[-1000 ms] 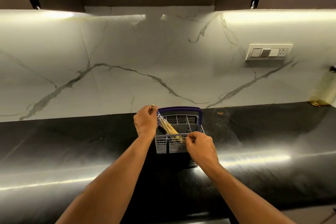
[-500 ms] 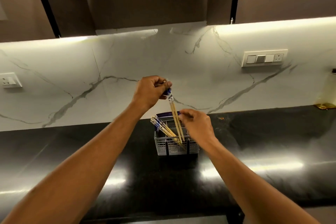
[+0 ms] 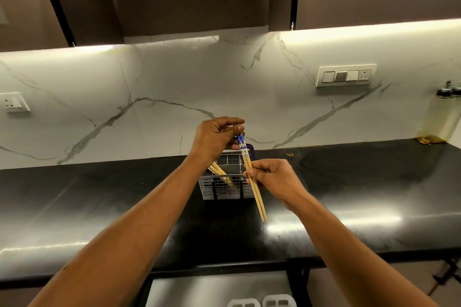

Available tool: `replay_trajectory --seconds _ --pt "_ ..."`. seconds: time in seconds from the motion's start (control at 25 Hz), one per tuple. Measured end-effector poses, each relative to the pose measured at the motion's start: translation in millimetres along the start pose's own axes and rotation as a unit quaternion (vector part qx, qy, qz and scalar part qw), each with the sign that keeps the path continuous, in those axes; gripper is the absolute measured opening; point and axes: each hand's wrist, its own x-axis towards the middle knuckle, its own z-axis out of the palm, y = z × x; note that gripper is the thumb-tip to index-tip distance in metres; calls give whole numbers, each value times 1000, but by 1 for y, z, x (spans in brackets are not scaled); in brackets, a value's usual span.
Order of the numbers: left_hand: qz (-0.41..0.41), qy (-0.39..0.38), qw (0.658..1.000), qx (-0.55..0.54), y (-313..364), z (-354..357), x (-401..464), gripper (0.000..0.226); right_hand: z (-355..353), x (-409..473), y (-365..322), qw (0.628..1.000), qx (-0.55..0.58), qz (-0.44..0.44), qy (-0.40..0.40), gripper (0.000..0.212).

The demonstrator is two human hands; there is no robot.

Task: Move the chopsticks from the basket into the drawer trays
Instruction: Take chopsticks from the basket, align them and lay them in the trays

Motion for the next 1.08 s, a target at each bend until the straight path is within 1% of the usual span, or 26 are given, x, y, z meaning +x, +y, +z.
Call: replay_trajectory --seconds 0.28,0.48,0.6,0.68,0.8,0.96,1.08 --pt "-26 -46 999 12 1 15 -18 17 -17 -20 8 994 57 68 -71 10" --pt "-66 -102 993 0 -27 29 -46 27 -18 -47 44 986 78 127 -71 13" --pt "-164 -122 976 -73 -61 41 -82 28 -12 -70 74 977 91 184 -64 13" --pt "-246 -124 956 -100 -96 50 -118 26 -5 -90 98 968 95 225 -51 13" --pt "-349 -102 922 -133 -154 57 -175 26 2 -124 138 952 77 294 -24 10" --pt "-428 -79 882 -178 -221 54 -248 33 11 -178 202 917 22 398 -12 7" --pt "-475 -61 858 -188 -250 52 -278 34 27 -203 245 883 -25 466 41 5"
